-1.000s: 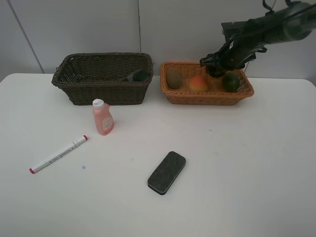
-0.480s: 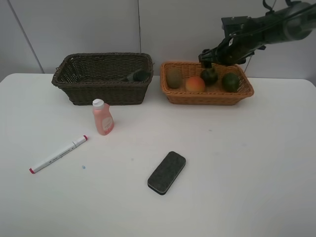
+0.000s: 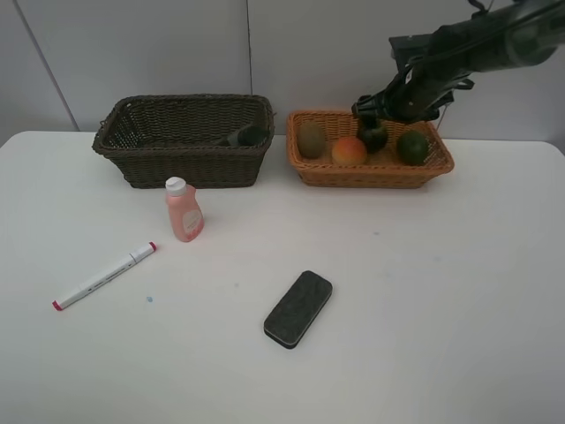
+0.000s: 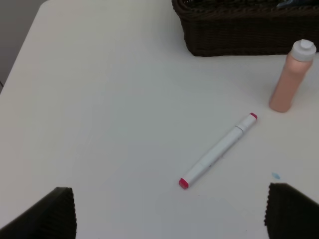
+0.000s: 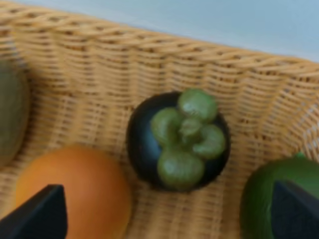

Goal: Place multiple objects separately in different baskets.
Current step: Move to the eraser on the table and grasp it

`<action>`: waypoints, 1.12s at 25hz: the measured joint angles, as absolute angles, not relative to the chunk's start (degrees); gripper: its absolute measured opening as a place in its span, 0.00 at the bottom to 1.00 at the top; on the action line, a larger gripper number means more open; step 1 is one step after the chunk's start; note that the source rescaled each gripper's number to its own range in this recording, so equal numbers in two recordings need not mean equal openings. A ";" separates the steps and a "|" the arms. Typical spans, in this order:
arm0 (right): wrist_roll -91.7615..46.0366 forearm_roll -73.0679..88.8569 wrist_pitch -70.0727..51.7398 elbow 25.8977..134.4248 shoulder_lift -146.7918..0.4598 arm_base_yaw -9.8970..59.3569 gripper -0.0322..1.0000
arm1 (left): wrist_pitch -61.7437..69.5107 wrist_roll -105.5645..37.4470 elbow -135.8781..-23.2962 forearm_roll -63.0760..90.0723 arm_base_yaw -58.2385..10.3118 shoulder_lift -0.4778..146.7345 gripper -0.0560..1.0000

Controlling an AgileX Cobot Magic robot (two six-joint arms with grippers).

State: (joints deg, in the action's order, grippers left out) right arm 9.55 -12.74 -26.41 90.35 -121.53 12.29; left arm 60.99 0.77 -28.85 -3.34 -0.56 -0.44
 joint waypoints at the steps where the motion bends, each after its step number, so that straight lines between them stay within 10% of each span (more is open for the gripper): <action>1: 9.55 -12.18 -27.70 90.35 -121.15 12.59 1.00 | 60.99 0.77 -28.85 -3.34 -0.56 -0.44 1.00; 17: 31.44 -1.23 -66.70 90.35 -110.93 19.30 1.00 | 60.99 0.77 -28.85 -3.34 -0.56 -0.44 1.00; 28: 51.26 -5.84 -69.67 82.86 -103.45 35.01 1.00 | 60.99 0.77 -28.85 -3.34 -0.56 -0.44 1.00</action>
State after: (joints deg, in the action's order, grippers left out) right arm 51.26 -5.84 -69.67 82.86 -103.45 35.01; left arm 60.99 0.77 -28.85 -3.34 -0.56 -0.44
